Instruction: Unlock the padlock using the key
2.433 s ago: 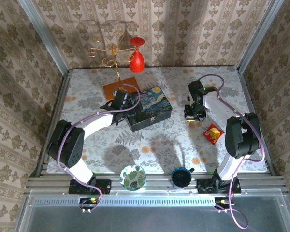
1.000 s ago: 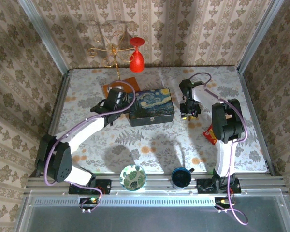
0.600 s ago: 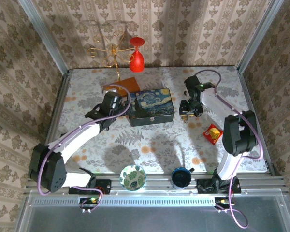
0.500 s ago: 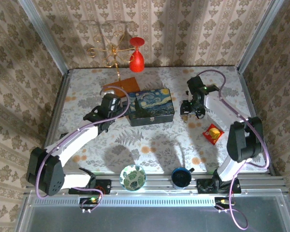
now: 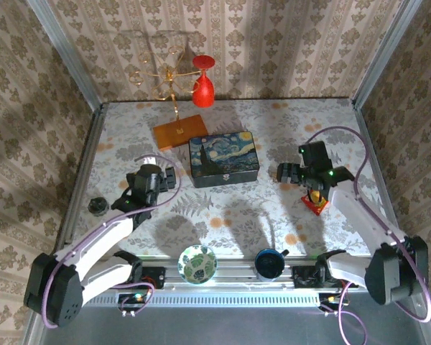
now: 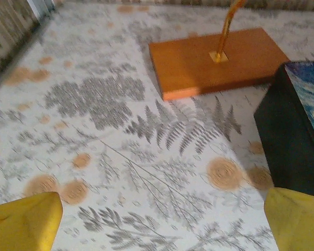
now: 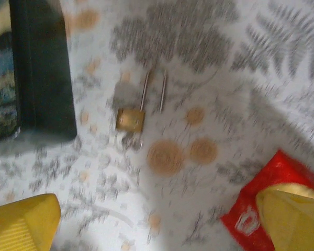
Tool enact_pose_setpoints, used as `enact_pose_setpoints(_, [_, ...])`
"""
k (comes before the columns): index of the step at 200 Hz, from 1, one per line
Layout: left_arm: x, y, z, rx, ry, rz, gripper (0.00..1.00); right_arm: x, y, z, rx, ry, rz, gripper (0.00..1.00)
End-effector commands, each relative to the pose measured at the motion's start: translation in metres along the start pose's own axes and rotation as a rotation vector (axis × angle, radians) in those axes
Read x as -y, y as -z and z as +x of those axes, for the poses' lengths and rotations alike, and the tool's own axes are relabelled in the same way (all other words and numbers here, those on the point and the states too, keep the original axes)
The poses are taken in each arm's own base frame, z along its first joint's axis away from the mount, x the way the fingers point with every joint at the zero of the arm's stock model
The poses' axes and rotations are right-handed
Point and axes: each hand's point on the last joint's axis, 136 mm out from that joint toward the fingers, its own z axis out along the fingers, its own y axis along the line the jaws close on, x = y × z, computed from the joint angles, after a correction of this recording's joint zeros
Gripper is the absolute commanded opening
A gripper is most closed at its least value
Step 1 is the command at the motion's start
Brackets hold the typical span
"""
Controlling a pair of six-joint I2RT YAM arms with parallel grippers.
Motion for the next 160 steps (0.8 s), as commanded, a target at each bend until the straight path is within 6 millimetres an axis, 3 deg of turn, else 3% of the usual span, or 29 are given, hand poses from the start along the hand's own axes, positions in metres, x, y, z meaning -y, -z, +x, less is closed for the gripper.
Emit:
enact_pose_setpoints(1, [-0.014, 0.008, -0.031, 0.155, -0.065, -0.037, 1.0, 0.02, 0.007, -0.036, 0.242, -0.045, 0.074, 1.0])
enact_pose_setpoints(5, [-0.023, 0.007, -0.032, 0.162, -0.067, -0.057, 1.0, 0.022, 0.007, -0.037, 0.261, -0.053, 0.075, 1.0])
enact_pose_setpoints(66, [-0.065, -0.007, -0.025, 0.178, -0.083, -0.048, 1.0, 0.044, 0.02, -0.049, 0.526, -0.042, 0.15, 1.0])
enact_pose_setpoints(113, [-0.071, -0.011, -0.028, 0.243, -0.091, 0.018, 1.0, 0.043, 0.022, -0.052, 0.573, 0.053, 0.16, 1.0])
enact_pose_setpoints(160, [-0.069, -0.032, -0.031, 0.323, -0.146, 0.073, 1.0, 0.045, 0.022, -0.053, 0.657, 0.109, 0.177, 1.0])
